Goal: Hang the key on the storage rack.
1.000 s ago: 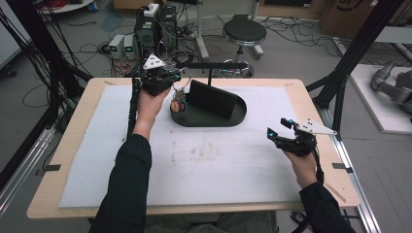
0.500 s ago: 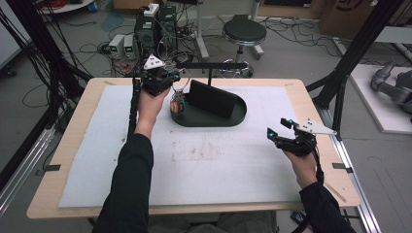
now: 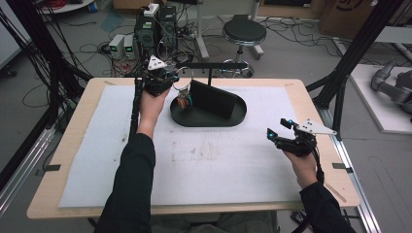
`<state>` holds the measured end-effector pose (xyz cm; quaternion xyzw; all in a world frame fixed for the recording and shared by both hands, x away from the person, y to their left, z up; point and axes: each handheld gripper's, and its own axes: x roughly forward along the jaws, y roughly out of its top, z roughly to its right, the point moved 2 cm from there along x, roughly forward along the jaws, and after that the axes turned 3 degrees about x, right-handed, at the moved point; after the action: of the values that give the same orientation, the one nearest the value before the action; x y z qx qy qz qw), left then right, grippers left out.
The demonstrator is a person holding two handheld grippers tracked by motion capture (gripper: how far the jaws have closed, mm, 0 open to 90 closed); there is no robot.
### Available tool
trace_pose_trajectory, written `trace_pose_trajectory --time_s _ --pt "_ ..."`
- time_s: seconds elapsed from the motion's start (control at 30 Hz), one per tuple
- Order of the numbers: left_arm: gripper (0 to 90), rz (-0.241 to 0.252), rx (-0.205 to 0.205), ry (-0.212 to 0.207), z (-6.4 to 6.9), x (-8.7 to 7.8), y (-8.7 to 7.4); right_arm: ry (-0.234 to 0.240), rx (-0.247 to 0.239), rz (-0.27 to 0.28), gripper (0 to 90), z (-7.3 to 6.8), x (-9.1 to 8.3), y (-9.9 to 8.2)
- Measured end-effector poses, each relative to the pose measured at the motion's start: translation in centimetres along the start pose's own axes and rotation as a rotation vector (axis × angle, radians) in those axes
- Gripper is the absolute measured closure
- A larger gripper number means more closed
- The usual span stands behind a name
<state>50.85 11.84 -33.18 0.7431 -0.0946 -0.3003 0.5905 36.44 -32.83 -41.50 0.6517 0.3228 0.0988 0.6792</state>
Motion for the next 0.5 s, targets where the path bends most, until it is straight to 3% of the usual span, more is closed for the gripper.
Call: trace_pose_trajectory --time_s 0.1,0.3,0.5 --pt "79.1 -0.004 0.004 0.037 0.0 -0.2 -0.1 -0.004 -0.008 0.001 27.2 0.0 -0.1 0.0" --pt "61.5 -0.005 0.036 0.117 0.2 -1.2 -0.5 -0.008 0.002 0.008 27.2 0.1 -0.2 0.0" --pt "47.6 0.024 0.031 0.096 1.1 -3.2 -1.1 -0.01 0.0 0.011 27.2 0.1 0.0 0.2"
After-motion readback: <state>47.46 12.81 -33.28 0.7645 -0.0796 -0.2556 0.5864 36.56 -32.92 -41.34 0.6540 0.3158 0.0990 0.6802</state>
